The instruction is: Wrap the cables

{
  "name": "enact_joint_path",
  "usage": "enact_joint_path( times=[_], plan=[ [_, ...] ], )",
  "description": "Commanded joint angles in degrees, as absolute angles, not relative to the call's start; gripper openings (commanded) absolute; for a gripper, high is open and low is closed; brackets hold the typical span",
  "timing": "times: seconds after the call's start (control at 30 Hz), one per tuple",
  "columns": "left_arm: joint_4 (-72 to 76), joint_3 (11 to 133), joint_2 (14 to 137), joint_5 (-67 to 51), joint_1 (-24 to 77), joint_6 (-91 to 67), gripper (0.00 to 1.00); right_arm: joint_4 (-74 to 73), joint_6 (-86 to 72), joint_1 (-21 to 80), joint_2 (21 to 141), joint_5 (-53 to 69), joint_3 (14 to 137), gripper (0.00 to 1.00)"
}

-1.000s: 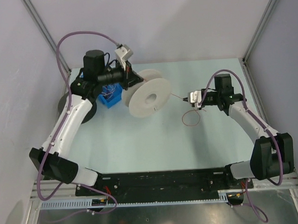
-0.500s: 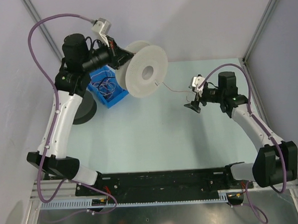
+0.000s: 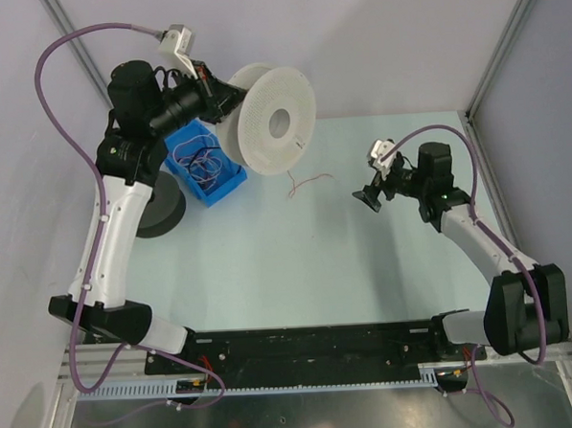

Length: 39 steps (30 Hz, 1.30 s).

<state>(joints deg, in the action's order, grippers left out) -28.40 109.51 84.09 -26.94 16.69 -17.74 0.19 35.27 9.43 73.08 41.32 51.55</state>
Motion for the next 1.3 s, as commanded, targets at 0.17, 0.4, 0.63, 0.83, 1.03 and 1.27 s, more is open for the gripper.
enact_joint_path(
  times=[0.17, 0.4, 0.63, 0.83, 1.03, 1.27],
  plan=[
    [-24.5, 108.2, 79.0, -31.0, 16.5, -16.4, 0.00, 7.9, 39.7, 12.1, 83.0, 39.6, 52.0, 0.99],
    [-24.5, 108.1, 78.4, -30.3, 16.5, -16.4, 0.00, 11.2, 37.7, 18.6, 86.5, 49.5, 51.4, 0.95],
    [-24.6, 106.8, 77.2, -28.9, 16.2, -17.0, 0.00, 26.1, 31.6, 25.1, 91.9, 48.8, 50.3, 0.89],
    [-24.6, 105.7, 76.5, -28.1, 15.2, -19.5, 0.00, 33.2, 27.6, 28.0, 96.3, 48.5, 50.4, 0.75],
    [-24.4, 105.8, 76.7, -28.0, 13.7, -22.0, 0.00, 39.6, 19.8, 30.4, 100.7, 45.9, 50.8, 0.63],
    [-23.6, 105.5, 76.9, -24.5, 11.6, -26.0, 0.00, 38.7, 12.6, 31.7, 103.5, 42.5, 51.0, 0.27]
  ],
)
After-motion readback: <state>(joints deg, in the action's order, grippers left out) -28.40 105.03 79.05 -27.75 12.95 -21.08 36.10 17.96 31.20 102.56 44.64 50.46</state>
